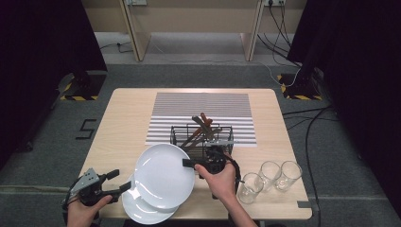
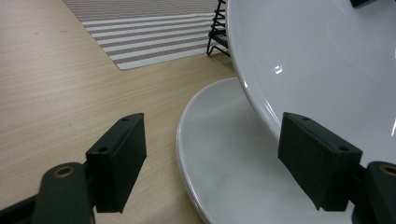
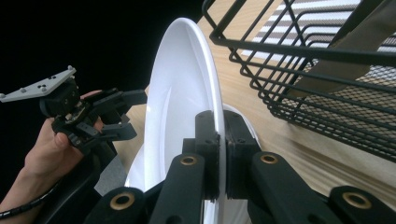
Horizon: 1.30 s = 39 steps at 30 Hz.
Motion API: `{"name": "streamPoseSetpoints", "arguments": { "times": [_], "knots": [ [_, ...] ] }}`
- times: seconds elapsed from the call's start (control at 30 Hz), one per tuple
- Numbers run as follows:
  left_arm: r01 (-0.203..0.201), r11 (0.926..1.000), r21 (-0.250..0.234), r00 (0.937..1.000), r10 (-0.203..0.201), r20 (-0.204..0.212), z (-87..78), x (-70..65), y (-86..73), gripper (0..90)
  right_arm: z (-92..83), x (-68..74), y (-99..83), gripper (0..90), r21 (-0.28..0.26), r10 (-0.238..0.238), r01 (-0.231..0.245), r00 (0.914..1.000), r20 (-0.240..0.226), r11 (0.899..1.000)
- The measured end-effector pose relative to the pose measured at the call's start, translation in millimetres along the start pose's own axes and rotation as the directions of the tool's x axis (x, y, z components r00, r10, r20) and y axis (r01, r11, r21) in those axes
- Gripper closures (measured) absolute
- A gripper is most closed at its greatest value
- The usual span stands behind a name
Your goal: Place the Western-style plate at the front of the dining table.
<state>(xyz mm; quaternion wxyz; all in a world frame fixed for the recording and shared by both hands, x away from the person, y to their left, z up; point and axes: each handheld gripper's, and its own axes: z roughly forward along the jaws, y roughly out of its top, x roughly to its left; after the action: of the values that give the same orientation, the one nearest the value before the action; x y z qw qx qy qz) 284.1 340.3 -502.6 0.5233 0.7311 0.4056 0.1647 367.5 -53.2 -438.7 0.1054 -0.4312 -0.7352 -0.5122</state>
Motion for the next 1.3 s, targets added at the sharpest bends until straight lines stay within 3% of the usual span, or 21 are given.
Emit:
{"name": "streamPoseSetpoints", "arguments": {
  "times": [1.3],
  "knots": [
    [-0.021, 0.9997, 0.014, 0.9997, 0.022, -0.014, 2.4, -1.3, -1.0, 23.9, -32.6, 5.2, 14.7, 86.6, -0.118, 0.006, -0.009, 0.9996, -0.029, 0.993]
  ]
}}
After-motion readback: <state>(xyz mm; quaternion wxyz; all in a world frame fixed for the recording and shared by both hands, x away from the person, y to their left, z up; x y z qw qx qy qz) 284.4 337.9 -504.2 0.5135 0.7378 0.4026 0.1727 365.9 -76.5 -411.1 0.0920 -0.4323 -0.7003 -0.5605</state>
